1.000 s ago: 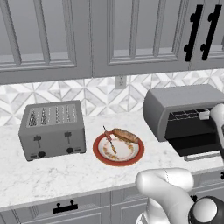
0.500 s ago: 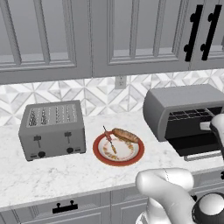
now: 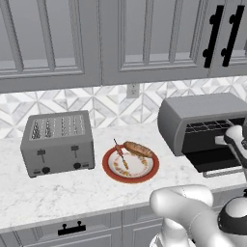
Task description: Pick up the kebab skewer and baguette bread, and place them inside the toaster oven. Close the toaster oven door and start by setting the timer.
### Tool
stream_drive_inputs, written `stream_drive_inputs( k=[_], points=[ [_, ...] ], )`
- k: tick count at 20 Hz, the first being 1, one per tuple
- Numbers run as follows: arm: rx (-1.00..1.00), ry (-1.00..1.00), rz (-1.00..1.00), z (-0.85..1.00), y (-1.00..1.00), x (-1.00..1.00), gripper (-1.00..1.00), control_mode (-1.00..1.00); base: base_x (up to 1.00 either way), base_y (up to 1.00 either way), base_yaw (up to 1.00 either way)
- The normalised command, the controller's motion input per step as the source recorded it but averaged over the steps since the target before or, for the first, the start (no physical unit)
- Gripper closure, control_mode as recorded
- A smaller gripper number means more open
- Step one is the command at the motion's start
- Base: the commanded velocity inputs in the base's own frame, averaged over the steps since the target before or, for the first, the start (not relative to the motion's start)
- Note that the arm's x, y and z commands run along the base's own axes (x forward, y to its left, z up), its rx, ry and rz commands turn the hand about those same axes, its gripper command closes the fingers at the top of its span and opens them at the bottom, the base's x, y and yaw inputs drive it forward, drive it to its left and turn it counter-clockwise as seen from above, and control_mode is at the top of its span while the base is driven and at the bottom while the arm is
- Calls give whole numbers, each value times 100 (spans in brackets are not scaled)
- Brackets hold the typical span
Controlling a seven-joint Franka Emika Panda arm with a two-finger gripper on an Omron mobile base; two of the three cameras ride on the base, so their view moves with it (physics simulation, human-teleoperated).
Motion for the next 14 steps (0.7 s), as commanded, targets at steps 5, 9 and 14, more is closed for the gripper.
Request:
stream_drive_inputs(
  k=[5, 9, 14],
  points=[
    [0, -2, -1, 0, 0, 36, -100, -100, 0, 0, 0],
    [0, -10, 0, 0, 0, 12, -100, -100, 0, 0, 0],
    [0, -16, 0, 0, 0, 6, -100, -100, 0, 0, 0]
  ],
)
